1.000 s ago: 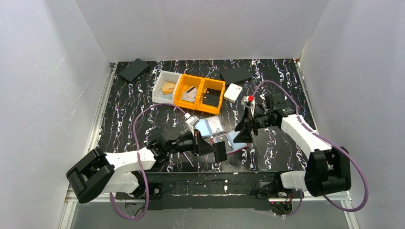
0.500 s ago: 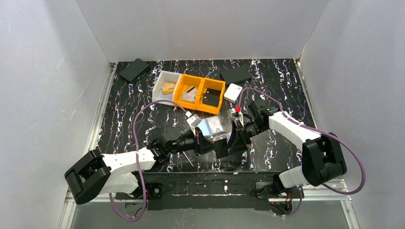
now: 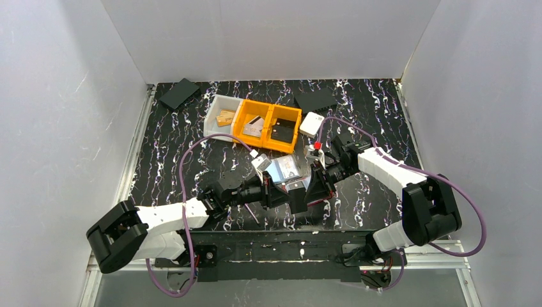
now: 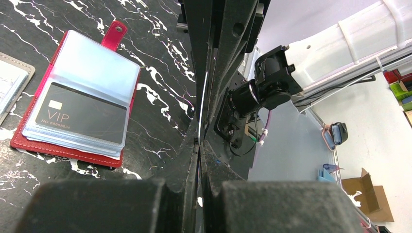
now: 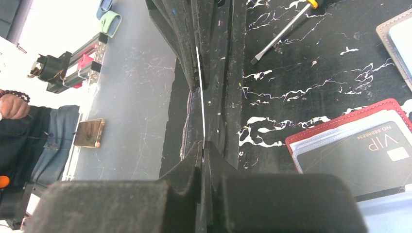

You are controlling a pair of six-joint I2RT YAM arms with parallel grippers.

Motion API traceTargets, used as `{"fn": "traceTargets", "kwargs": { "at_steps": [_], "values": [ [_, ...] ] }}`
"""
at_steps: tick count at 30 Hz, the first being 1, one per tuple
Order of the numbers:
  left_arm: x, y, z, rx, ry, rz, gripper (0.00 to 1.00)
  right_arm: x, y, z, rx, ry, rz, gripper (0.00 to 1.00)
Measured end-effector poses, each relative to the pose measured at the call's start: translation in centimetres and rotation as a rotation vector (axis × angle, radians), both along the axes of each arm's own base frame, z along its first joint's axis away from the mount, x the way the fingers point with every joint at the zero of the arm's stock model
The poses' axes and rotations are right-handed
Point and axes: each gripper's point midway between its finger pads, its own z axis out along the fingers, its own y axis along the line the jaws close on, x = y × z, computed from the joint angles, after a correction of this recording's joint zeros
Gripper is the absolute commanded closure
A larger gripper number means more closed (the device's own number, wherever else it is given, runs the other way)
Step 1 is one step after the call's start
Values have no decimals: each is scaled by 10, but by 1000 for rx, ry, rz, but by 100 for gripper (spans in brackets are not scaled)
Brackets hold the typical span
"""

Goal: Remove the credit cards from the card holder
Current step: Place the credit card in the storage box.

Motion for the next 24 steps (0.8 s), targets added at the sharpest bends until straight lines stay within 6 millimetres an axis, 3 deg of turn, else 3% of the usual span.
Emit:
{"fn": "traceTargets", "kwargs": {
  "at_steps": [4,12,15,18,19,22,24],
  "values": [
    [0,0,0,0,1,0,100,1,0,1,4,-7,1,82],
    [-2,-2,0,-3,6,-5,100,1,1,2,12,-3,1,79],
    [-2,-3,-2,0,9,-6,100,1,1,2,12,-1,1,81],
    [-3,-3,-2,-1,9,-8,100,0,1,3,17,2,1,93],
    [-3,-4,-3,-1,11,-7,97,0,2,3,18,2,1,97],
    [-1,-4,-3,-2,20,6,60,0,2,4,20,-1,3,99],
    [2,-3,-3,-7,42,31,44,0,1,3,21,-11,8,99]
  ]
}}
